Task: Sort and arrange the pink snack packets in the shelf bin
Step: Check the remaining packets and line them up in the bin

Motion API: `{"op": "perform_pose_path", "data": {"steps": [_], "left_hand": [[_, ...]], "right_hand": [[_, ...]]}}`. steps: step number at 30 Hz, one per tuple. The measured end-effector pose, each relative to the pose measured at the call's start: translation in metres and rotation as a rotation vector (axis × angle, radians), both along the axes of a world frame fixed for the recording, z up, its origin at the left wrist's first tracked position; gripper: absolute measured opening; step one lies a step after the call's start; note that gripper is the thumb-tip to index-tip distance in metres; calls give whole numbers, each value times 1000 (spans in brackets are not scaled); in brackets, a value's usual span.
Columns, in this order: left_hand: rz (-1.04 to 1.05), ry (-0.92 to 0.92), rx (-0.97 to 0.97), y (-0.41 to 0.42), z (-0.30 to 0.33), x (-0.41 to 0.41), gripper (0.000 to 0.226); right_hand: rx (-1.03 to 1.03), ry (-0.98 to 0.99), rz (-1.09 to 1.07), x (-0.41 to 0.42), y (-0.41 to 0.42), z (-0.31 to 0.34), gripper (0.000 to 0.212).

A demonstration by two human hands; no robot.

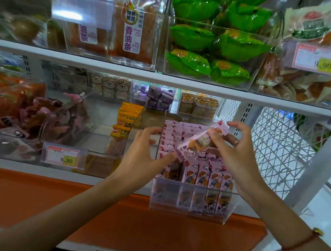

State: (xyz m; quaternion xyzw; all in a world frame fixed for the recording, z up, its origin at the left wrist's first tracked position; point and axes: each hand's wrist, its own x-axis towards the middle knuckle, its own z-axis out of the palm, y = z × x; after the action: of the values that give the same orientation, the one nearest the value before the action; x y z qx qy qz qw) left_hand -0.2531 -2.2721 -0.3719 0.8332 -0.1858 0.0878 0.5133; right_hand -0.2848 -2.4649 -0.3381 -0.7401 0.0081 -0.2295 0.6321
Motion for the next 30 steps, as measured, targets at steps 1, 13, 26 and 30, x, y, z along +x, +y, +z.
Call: {"op": "perform_pose_path", "data": {"steps": [1,13,26,30], "left_hand": [[-14,69,24,2,-3,1,73],[-116,97,101,9,-19,-1,52],[-94,82,94,22,-18,9,57],[-78,76,88,18,-17,4,43]], "right_hand": [[-80,33,-2,5,1,0,34],[-499,592,401,59,12,35,33],[-937,-6,53,43,7,-37,27],[-1133,222,190,39,-5,-45,47]]}}
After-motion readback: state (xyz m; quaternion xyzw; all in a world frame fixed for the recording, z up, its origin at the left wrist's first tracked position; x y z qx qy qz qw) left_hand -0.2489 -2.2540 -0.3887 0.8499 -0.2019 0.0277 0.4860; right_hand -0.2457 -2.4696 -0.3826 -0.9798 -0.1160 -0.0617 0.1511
